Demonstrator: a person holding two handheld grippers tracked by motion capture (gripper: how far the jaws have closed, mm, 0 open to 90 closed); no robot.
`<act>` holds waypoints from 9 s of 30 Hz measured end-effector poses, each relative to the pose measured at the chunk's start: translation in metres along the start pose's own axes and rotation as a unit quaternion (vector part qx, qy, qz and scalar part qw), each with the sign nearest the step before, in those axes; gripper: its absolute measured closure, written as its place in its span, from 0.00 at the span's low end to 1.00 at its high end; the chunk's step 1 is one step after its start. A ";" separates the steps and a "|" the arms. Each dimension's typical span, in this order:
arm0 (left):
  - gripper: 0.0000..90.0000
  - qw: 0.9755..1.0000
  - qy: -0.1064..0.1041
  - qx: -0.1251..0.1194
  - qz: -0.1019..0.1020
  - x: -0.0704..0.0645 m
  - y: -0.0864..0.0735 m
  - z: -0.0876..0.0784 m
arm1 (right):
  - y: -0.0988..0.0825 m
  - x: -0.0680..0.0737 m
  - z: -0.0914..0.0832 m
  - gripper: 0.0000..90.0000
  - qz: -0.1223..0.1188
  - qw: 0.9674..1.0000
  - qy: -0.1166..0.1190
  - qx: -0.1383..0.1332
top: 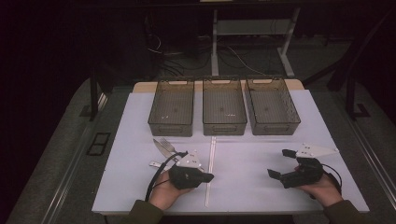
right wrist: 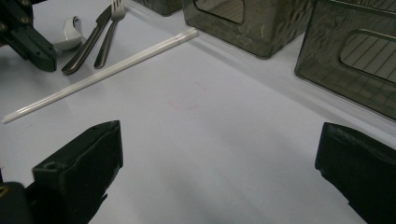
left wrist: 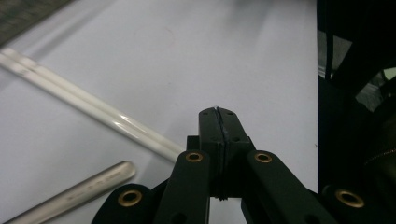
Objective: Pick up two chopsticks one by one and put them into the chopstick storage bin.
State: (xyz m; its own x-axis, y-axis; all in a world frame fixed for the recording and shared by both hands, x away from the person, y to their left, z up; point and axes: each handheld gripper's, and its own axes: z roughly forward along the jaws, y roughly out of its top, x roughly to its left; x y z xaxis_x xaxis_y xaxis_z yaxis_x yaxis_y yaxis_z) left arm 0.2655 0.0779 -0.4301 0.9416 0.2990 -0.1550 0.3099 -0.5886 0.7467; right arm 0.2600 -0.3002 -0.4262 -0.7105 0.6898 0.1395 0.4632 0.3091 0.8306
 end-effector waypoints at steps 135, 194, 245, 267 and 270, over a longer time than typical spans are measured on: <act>0.54 0.981 0.152 0.079 -0.093 0.075 0.053 0.057 | 0.000 -0.003 -0.003 0.01 0.016 1.000 0.001 -0.007; 0.75 0.995 0.084 0.048 -0.026 0.052 0.073 0.094 | 0.001 -0.003 0.000 0.01 0.012 1.000 0.006 -0.006; 0.83 0.991 0.099 0.065 -0.054 0.028 0.040 0.056 | 0.001 -0.003 -0.003 0.01 0.015 1.000 0.003 -0.008; 0.99 0.992 0.089 0.074 -0.054 0.040 0.045 0.045 | 0.001 -0.003 -0.003 0.01 0.016 1.000 0.004 -0.009; 0.99 0.990 0.088 0.097 -0.048 0.039 0.043 0.049 | 0.001 -0.003 -0.003 0.01 0.014 1.000 0.004 -0.008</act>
State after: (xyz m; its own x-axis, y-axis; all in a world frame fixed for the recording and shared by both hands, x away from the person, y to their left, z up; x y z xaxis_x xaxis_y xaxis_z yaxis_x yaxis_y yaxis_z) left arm 0.3218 0.0271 -0.4353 0.8745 0.4767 -0.0901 0.4317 -0.6800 0.5927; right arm 0.2612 -0.3036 -0.4246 -0.7016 0.6927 0.1672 0.4748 0.2795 0.8345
